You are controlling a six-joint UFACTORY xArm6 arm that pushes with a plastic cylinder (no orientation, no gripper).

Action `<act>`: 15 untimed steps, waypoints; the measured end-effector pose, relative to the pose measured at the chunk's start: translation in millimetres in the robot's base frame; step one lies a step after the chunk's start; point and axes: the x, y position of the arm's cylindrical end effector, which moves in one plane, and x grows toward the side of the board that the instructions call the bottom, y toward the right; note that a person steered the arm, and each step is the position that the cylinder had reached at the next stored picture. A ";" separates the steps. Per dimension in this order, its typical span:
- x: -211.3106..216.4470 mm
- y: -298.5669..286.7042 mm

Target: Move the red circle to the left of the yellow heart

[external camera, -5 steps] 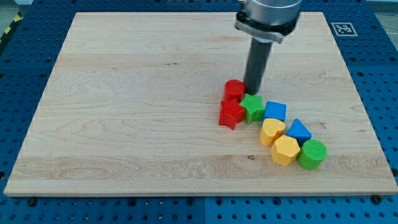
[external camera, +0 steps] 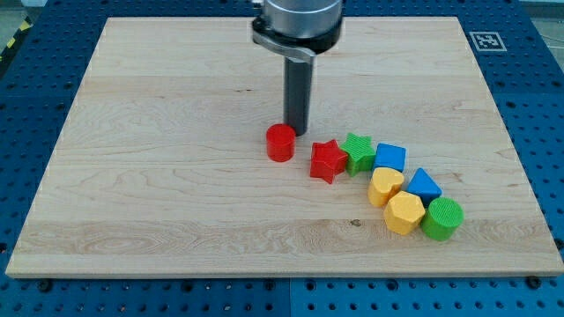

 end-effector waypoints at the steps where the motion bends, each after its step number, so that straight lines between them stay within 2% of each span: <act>1: -2.8 -11.4; 2: 26.8 -28.1; 4: 29.9 -50.0; 9: 58.6 -50.0; 11: 66.2 -42.0; 12: 40.1 -42.7; 13: 47.5 -15.4; 14: 74.0 2.7; 15: 76.4 3.3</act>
